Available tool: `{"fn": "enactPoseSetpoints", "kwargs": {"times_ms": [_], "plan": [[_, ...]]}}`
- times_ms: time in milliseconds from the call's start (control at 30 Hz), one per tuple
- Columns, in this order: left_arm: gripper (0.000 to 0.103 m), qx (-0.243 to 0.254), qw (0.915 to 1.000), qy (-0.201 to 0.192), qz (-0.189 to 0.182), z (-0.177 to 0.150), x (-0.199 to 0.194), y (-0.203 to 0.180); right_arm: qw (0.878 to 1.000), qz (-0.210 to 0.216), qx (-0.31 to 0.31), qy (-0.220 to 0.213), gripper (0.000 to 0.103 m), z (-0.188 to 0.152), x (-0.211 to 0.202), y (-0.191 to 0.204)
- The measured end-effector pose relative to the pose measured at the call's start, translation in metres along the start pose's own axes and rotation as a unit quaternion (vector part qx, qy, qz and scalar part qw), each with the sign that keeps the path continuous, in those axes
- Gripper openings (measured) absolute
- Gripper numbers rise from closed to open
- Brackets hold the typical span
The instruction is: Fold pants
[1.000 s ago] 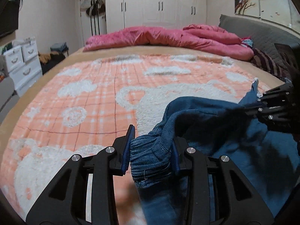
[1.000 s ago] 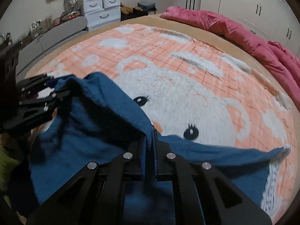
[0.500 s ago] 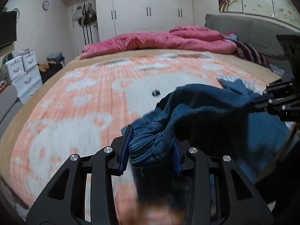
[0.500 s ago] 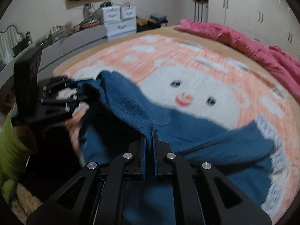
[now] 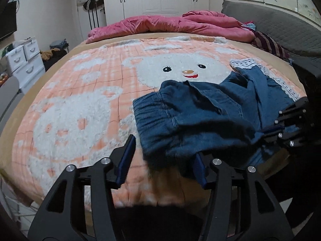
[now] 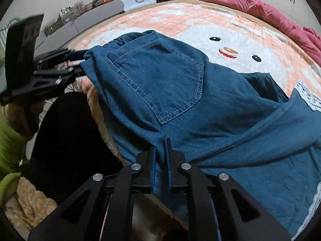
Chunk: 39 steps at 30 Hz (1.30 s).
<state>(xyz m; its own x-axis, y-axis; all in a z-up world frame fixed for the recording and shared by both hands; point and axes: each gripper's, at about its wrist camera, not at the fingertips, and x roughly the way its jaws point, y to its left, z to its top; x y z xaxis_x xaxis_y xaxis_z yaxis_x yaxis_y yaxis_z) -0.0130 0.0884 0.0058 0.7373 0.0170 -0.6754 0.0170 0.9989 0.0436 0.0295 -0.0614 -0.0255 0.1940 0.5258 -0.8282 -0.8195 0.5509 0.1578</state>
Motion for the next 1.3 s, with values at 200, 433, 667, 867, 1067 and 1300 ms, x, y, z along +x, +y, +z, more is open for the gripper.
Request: {"fn": "enactPoseSetpoints", "kwargs": {"times_ms": [200, 433, 667, 867, 1067, 1300], "plan": [[0.05, -0.011, 0.9999, 0.003, 0.009, -0.009, -0.028, 0.006, 1.0, 0.01, -0.015, 0.004, 0.012, -0.003, -0.002, 0.009], [0.05, -0.022, 0.9982, -0.04, -0.038, 0.027, -0.037, -0.014, 0.999, 0.02, -0.019, 0.02, 0.018, -0.003, 0.004, 0.014], [0.033, -0.01, 0.9977, 0.05, -0.045, 0.025, 0.034, -0.042, 0.999, 0.045, -0.005, 0.021, 0.024, -0.008, -0.004, 0.004], [0.032, -0.001, 0.9969, 0.068, -0.04, 0.004, 0.043, -0.043, 0.996, 0.027, 0.041, -0.079, 0.045, 0.007, -0.045, -0.016], [0.032, -0.005, 0.9968, 0.067, -0.043, 0.001, 0.045, -0.043, 0.998, -0.019, 0.061, 0.015, 0.047, 0.005, 0.0, -0.021], [0.034, -0.023, 0.9975, 0.046, -0.049, 0.007, 0.031, -0.039, 0.998, -0.019, 0.058, -0.033, 0.048, 0.003, -0.028, -0.022]]}}
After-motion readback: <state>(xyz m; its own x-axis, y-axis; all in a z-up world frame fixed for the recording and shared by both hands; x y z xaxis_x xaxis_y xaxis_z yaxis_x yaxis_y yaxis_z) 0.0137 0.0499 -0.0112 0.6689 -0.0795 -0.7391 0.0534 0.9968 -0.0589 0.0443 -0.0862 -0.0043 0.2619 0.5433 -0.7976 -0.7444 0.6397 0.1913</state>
